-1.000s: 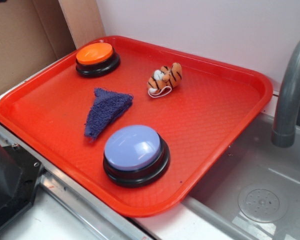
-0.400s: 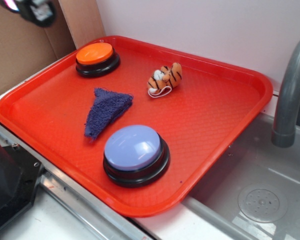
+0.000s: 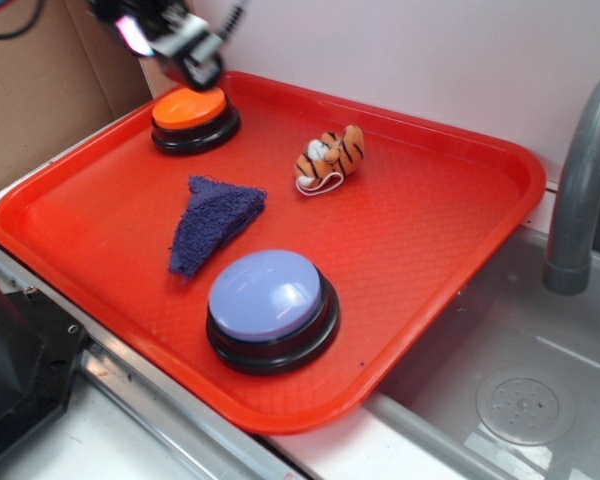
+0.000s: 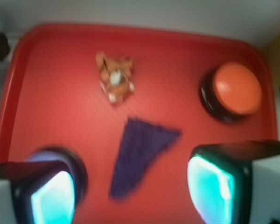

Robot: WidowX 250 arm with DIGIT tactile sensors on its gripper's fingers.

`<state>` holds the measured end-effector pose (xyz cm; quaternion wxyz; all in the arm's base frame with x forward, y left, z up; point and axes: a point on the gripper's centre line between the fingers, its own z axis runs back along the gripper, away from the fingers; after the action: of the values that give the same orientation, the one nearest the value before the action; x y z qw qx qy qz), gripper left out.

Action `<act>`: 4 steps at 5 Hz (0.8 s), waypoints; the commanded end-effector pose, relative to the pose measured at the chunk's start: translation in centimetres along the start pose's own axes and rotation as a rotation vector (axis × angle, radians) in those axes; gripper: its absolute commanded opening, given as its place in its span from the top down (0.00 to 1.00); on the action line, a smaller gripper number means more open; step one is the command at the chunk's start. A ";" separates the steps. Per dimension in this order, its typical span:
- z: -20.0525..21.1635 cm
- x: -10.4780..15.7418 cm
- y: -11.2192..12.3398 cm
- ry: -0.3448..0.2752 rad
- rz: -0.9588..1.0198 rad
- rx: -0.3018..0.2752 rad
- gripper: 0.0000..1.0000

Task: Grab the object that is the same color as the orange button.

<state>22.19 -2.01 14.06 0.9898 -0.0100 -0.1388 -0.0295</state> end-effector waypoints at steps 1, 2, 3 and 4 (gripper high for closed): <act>-6.7 4.4 1.3 -0.097 0.030 -0.081 0.00; -9.2 5.4 1.6 -0.104 -0.013 -0.075 0.00; -11.7 6.0 1.3 -0.133 -0.031 -0.095 0.00; -13.5 6.3 0.6 -0.106 -0.080 -0.231 0.00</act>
<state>31.68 -2.41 2.19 0.9714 -0.1151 -0.1841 -0.0964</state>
